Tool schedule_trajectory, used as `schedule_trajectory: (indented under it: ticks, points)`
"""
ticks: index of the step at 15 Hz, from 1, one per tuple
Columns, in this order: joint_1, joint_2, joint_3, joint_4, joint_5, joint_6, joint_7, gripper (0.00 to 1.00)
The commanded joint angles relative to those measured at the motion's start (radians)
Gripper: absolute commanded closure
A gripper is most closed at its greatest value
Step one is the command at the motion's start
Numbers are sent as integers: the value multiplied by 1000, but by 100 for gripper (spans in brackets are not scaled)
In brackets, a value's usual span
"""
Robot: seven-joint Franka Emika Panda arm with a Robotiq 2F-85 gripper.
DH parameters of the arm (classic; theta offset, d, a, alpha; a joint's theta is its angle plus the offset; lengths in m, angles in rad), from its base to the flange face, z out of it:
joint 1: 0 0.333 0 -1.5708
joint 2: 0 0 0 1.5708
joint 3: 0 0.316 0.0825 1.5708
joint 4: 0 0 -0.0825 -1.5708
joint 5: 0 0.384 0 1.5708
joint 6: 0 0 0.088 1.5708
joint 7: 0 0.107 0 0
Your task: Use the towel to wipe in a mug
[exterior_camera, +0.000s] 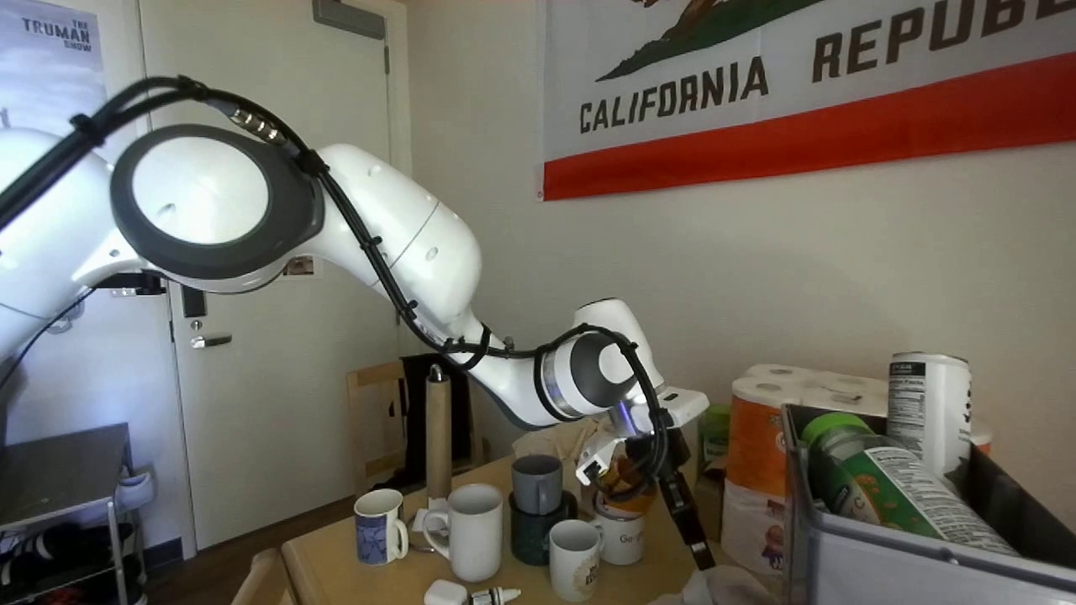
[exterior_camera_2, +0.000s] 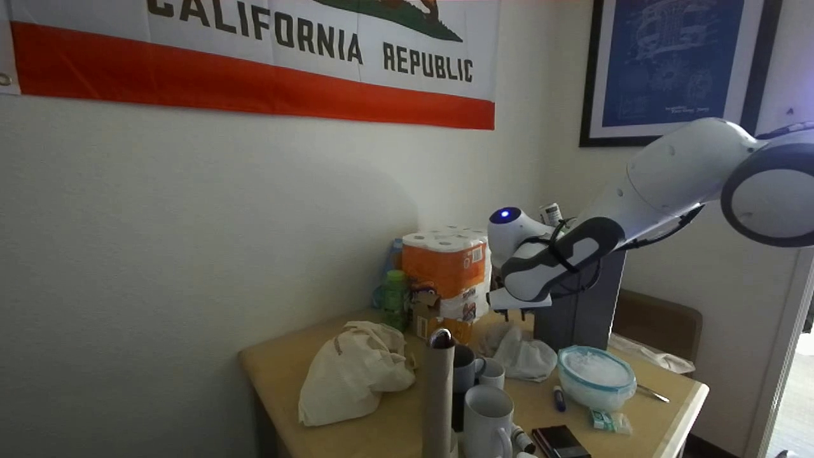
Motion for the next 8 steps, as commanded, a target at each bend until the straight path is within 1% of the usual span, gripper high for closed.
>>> schedule_trajectory:
  ticks: [1,4,5,8]
  points:
    - [44,-33,-22,23,5,-33,-4,24]
    - [79,-77,-23,30,-10,-57,-17,2]
    - [89,-101,-17,26,-11,-79,-30,0]
    - [103,-175,19,16,-4,-150,-101,0]
